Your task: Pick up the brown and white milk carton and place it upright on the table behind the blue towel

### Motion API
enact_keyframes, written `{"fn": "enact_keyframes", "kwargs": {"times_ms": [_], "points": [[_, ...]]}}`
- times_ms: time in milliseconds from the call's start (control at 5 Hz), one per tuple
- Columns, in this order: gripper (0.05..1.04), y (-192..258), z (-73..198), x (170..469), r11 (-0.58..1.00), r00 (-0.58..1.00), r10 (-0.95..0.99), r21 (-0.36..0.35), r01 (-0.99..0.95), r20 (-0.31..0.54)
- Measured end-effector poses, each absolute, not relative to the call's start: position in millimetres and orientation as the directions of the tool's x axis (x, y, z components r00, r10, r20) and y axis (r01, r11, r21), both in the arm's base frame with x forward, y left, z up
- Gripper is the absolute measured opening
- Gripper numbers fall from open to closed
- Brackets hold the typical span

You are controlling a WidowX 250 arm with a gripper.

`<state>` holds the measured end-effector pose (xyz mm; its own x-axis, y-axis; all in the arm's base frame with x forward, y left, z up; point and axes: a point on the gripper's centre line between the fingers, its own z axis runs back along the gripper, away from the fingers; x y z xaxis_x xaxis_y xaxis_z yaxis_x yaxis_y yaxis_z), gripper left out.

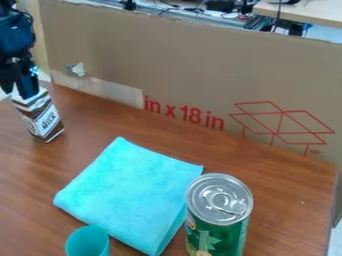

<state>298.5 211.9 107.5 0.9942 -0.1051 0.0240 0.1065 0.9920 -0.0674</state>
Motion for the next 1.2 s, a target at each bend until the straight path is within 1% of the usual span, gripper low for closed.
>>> {"fn": "enact_keyframes", "kwargs": {"times_ms": [200,400,600,800,1000,1200], "points": [[0.802,210.6,104.5,303.6,0.992,0.993,-0.121,-0.029,0.121,0.004],[0.851,211.7,103.0,300.8,0.994,0.994,-0.106,-0.020,0.106,-0.015],[1.012,208.5,97.3,294.6,0.999,0.998,-0.045,-0.033,0.043,-0.040],[1.007,202.8,120.4,294.5,0.999,0.999,-0.045,-0.022,0.045,0.027],[1.003,194.9,154.5,281.0,0.997,0.993,-0.067,0.049,0.062,0.100],[1.003,177.5,173.0,248.4,0.990,0.988,-0.095,0.111,0.082,0.118]]}}
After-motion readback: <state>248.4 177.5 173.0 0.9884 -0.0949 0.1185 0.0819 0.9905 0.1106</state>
